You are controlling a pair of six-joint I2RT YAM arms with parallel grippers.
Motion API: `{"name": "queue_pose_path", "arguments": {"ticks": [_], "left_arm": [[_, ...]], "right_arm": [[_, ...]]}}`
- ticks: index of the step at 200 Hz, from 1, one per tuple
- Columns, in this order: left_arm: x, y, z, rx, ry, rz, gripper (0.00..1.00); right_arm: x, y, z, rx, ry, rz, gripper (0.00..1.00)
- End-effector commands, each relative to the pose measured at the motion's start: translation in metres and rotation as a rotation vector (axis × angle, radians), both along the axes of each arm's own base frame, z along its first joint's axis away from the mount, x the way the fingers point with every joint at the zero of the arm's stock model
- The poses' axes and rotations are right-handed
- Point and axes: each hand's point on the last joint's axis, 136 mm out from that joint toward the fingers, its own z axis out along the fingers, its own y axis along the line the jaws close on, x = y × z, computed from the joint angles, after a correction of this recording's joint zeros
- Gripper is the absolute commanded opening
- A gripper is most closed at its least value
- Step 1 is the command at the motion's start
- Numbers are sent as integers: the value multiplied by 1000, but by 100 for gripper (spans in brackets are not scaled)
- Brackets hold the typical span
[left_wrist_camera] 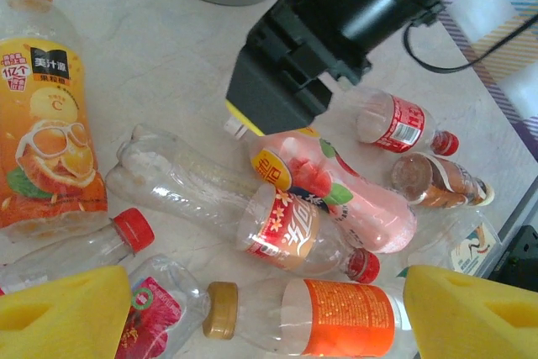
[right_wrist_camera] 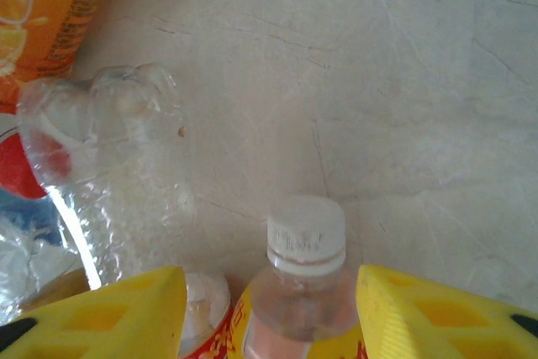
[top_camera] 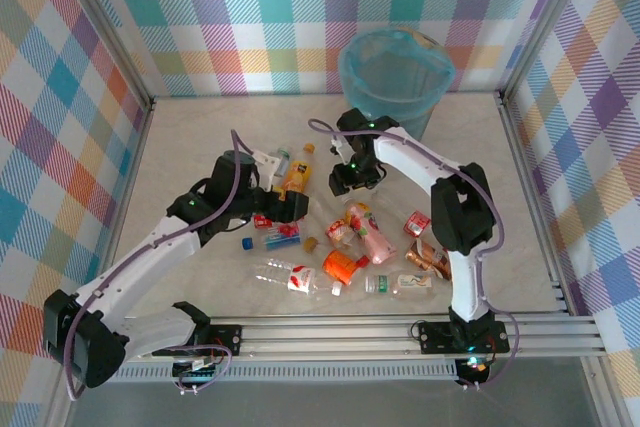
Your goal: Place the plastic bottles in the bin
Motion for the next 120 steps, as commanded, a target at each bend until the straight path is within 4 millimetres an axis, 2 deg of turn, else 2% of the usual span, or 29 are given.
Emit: {"name": "queue_pose_path", "arguments": {"ticks": [1, 54, 120], "left_arm": [[-8, 4, -5, 25, -6, -11, 85], [-8, 6, -9, 63, -13, -30, 85], [-8, 5, -13, 74, -5, -39, 85]], "right_arm": [[-1, 0, -4, -33, 26, 30, 57], [3, 1, -20, -66, 59, 44, 56], [-2, -4, -38, -114, 99, 72, 55]]}}
